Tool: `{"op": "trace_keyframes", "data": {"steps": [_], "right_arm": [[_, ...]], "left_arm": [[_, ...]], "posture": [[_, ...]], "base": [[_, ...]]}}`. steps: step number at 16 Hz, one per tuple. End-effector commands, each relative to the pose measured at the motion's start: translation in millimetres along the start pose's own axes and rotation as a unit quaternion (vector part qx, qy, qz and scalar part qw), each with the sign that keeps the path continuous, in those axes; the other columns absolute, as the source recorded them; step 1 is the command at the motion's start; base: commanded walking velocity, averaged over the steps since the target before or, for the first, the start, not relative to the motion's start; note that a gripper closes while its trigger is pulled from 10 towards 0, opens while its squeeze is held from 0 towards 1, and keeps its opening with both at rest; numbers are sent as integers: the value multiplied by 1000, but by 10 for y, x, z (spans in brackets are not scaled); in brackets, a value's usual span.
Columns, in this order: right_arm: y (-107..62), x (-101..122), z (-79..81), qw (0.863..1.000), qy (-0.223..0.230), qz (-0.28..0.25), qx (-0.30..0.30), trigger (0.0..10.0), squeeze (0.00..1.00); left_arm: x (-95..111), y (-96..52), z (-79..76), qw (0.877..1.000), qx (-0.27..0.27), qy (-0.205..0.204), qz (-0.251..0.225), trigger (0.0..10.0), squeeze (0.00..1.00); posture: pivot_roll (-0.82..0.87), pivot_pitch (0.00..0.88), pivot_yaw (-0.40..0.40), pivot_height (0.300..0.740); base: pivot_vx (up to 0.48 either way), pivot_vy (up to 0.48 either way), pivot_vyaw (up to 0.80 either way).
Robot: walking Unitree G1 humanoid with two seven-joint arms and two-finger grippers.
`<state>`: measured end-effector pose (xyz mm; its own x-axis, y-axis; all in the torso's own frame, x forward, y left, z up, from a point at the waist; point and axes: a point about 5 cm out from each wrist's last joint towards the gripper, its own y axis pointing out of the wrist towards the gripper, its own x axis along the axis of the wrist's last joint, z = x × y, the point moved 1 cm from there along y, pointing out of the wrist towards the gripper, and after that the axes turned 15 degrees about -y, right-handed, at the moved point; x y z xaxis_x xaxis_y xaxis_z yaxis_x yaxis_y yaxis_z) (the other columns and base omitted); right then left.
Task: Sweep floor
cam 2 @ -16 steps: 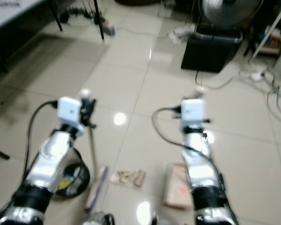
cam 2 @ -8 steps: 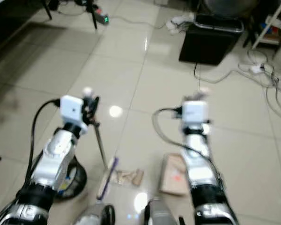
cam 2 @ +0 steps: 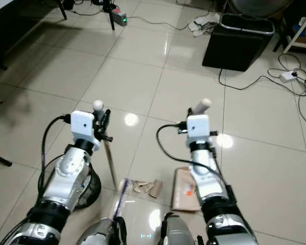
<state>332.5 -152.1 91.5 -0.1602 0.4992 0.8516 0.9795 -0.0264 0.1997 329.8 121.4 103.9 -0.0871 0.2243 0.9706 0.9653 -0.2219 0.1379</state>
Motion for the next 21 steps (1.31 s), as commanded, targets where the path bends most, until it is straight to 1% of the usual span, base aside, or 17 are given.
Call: {"op": "trace_keyframes", "data": {"steps": [1,3,4,6,7,10,13,16,17,18,19,21], "right_arm": [[37,102,66,1000,-1,-28,10,10000,0],[14,114,167,999,6,-31,23,10000,0],[7,114,190,999,9,-30,25,10000,0],[-14,99,230,999,18,-25,24,10000,0],[-22,74,225,999,20,-19,21,10000,0],[-21,21,180,1000,26,-7,8,10000,0],[-23,-16,131,999,37,3,-8,10000,0],[-55,-68,79,998,59,12,-26,10000,0],[-76,-102,22,996,78,17,-41,10000,0],[-86,-117,-9,995,90,19,-50,10000,0],[-106,-140,-63,992,110,19,-62,10000,0],[-147,-179,-148,988,134,15,-78,10000,0]], "left_arm": [[28,23,-2,1000,7,-11,-15,10000,0],[21,50,-45,998,18,-48,-25,10000,0],[28,59,-67,997,18,-63,-29,10000,0],[49,83,-188,993,-2,-114,-39,10000,0],[65,98,-250,988,-15,-145,-43,10000,0],[103,136,-277,983,-21,-175,-49,10000,0],[153,174,-220,984,-27,-166,-54,10000,0],[253,209,-213,984,-59,-151,-67,10000,0],[341,238,-258,982,-93,-148,-74,10000,0],[396,258,-283,979,-112,-148,-78,10000,0],[510,298,-303,975,-146,-141,-86,10000,0],[682,359,-226,975,-165,-113,-101,10000,0]], "posture": [[-39,244,14,740],[-40,242,14,740],[-40,237,15,740],[-39,233,18,740],[-38,231,22,740],[-37,223,26,740],[-40,203,35,740],[-49,172,48,740],[-52,158,53,740],[-50,149,52,740],[-47,133,53,740],[-45,116,57,740]], "base": [[0,0,0],[0,0,0],[0,0,0],[0,0,0],[0,0,0],[0,0,0],[0,0,0],[0,0,0],[0,0,0],[0,0,0],[0,0,0],[0,0,0]]}}
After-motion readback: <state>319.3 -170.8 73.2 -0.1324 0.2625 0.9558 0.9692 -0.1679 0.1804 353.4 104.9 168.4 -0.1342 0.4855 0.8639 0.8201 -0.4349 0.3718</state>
